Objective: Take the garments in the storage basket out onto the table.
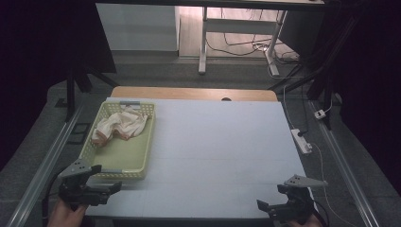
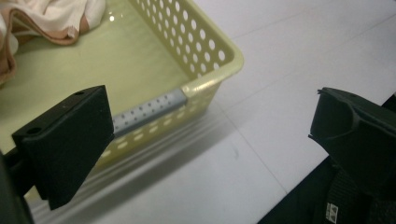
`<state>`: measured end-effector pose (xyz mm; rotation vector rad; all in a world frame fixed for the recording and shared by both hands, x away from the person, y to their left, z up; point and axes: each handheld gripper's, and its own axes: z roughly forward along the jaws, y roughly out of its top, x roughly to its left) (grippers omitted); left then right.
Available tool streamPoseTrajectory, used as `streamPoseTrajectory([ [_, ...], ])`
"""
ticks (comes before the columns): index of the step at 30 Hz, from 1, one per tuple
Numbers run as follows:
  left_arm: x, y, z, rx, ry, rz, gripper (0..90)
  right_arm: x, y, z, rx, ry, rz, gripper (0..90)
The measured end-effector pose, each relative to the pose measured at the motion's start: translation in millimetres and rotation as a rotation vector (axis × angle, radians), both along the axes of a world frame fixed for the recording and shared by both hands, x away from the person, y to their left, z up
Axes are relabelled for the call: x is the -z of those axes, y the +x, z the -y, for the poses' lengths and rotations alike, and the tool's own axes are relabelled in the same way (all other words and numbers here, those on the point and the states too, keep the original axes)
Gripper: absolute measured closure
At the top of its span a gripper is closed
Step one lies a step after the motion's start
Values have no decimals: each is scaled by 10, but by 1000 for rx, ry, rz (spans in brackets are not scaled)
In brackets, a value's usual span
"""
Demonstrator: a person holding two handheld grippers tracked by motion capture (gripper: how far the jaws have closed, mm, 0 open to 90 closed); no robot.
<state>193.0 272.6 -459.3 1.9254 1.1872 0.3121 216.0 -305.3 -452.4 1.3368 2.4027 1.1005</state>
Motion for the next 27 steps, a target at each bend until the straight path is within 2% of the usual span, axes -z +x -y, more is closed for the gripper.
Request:
streamPoseTrajectory([
  [7, -8, 107, -36, -17, -2, 24, 0, -1, -1, -2, 1, -2, 1, 14],
  [12, -2, 241, -59, -31, 2, 26, 0, -1, 0, -1, 1, -1, 1, 14],
  [15, 11, 381, -59, -24, 20, 44, 0, -1, 0, 0, 0, 0, 1, 14],
  [23, 4, 586, -24, 8, 17, 40, 0, -1, 0, 0, 0, 0, 0, 14],
  [27, -5, 749, -28, 22, 11, 35, 0, 0, 1, -1, 0, 0, 0, 14],
])
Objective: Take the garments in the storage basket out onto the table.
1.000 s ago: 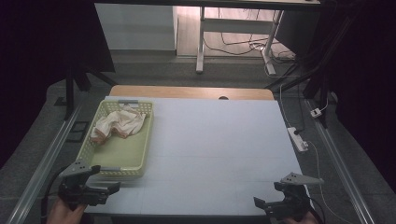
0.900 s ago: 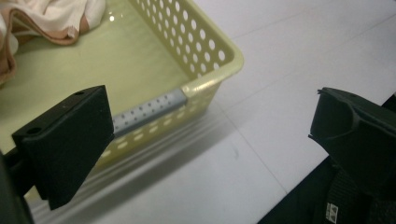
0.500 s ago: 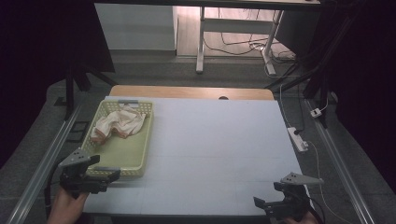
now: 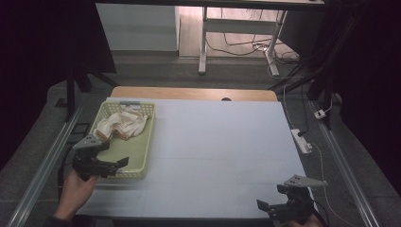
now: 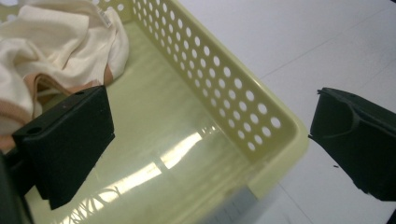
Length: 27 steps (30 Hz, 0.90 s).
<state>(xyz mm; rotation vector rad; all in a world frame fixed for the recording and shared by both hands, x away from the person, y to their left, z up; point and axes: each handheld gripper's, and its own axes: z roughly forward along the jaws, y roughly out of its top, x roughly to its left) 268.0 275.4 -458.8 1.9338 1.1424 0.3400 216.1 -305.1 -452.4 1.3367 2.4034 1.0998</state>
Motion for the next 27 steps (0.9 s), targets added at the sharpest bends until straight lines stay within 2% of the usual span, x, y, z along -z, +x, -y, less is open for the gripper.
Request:
streamPoseTrajectory([
  [3, 12, 125, 6, 13, -7, -24, 0, 0, 1, 0, 1, 0, -1, 14],
  [7, 35, 279, 47, 9, 24, -8, 0, 2, 3, 3, 1, 2, -2, 14],
  [15, 28, 483, 37, -16, 11, -16, 0, 4, 6, 6, 1, 6, -4, 14],
  [19, 16, 612, 6, -32, -16, -25, 0, 5, 8, 6, -2, 7, -6, 14],
  [27, 39, 907, -23, -39, 1, -42, 0, 7, 12, 6, -7, 7, -11, 14],
])
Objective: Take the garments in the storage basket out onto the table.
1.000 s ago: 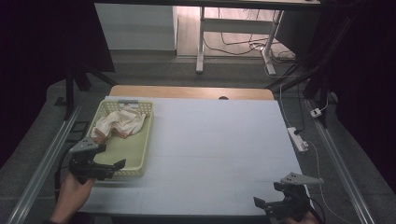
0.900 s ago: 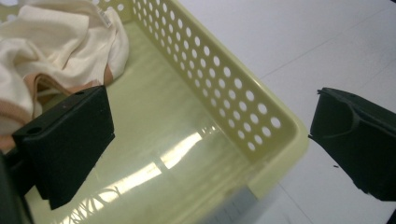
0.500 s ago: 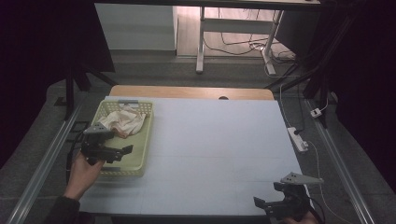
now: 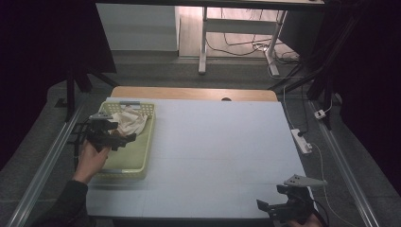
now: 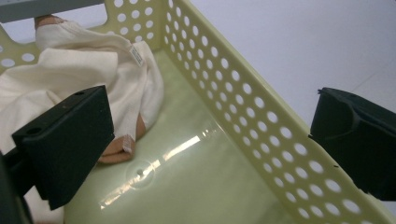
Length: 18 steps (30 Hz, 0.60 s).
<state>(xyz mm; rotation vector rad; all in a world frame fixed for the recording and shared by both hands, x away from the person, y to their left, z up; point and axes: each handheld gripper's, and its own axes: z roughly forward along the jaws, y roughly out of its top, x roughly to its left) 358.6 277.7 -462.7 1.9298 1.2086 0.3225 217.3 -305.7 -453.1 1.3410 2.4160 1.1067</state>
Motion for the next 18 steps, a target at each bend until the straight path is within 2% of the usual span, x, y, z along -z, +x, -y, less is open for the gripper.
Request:
streamPoseTrajectory([
  [8, 28, 270, -49, -55, 22, -16, 0, 3, 1, -1, -4, 0, -2, 15],
  [13, 66, 423, -110, -93, 22, -60, 0, 6, 4, -8, -9, -6, -7, 15],
  [18, 124, 572, -144, -127, 57, -86, 0, 6, 7, -11, -9, -7, -12, 16],
])
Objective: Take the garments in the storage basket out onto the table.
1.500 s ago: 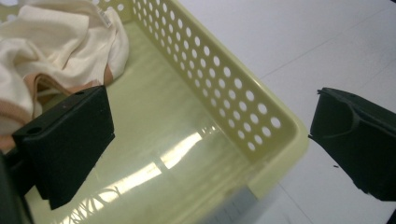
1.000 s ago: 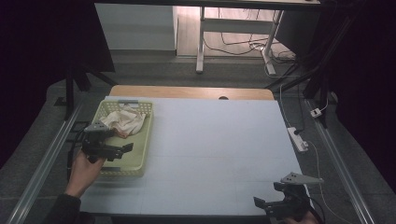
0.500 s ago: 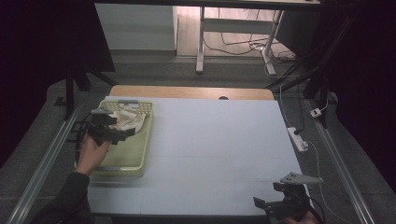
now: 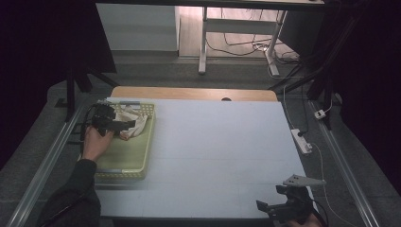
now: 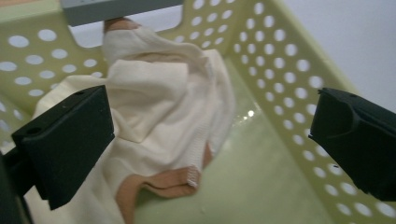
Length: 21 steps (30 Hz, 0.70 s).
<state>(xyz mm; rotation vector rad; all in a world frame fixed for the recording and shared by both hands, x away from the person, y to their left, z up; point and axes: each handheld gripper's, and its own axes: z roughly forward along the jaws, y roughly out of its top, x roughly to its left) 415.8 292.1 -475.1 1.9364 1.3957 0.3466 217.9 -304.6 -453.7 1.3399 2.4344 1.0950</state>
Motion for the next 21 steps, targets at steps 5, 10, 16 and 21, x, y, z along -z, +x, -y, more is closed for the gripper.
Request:
streamPoseTrajectory([
  [5, 30, 145, -51, -32, 13, -37, 0, 2, 1, -2, -2, 1, -2, 16],
  [10, 100, 259, -102, -36, 24, -83, 7, 4, 1, -7, -9, -5, -1, 16],
  [16, 252, 371, -106, -15, 55, -183, 17, 5, 3, -7, -12, -4, -3, 16],
  [21, 396, 439, -29, 16, 111, -305, 23, 4, 1, -8, -12, -6, -2, 16],
])
